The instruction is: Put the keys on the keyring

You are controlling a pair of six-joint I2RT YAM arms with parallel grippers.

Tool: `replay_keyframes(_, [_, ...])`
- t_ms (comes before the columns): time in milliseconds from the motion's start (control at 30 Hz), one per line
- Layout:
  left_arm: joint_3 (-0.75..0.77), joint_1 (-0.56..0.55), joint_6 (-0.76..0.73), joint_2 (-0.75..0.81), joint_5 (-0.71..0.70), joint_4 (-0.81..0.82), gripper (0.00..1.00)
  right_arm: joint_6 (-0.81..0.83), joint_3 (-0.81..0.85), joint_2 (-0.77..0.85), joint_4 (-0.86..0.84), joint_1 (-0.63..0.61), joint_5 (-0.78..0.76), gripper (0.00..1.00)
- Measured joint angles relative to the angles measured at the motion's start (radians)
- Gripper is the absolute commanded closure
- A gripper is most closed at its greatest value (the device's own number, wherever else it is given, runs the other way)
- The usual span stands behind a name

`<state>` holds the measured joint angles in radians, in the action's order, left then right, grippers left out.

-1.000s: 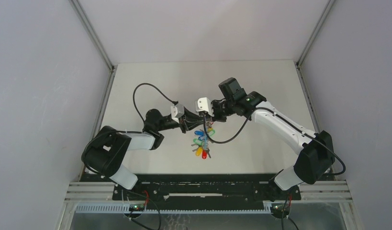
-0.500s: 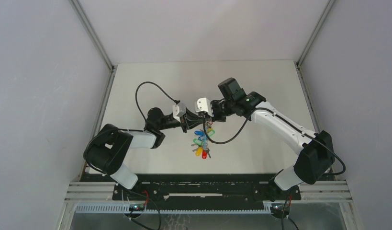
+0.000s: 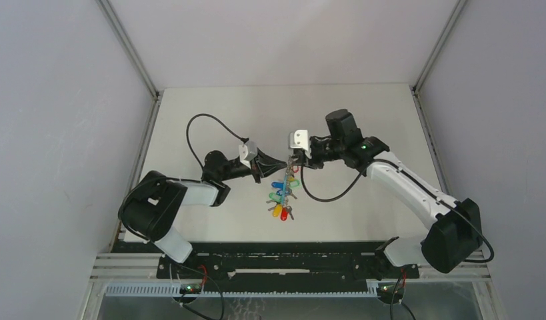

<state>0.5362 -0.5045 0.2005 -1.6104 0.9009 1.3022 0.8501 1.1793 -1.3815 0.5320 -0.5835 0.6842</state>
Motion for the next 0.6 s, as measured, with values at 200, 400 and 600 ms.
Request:
replay_keyframes(200, [-0.001,0.001,0.003,-0.001,-0.009,0.016,1.00,-0.101,-0.099,0.042,-0.154,0.109,0.145,0.71])
replay_keyframes(400, [-0.001,0.000,0.008,-0.001,-0.016,0.018,1.00,-0.169,-0.143,-0.008,-0.254,0.139,0.248,0.73])
replay_keyframes(600, [-0.001,0.000,0.009,-0.001,-0.017,0.019,1.00,-0.192,-0.144,-0.063,-0.298,0.139,0.309,0.74])
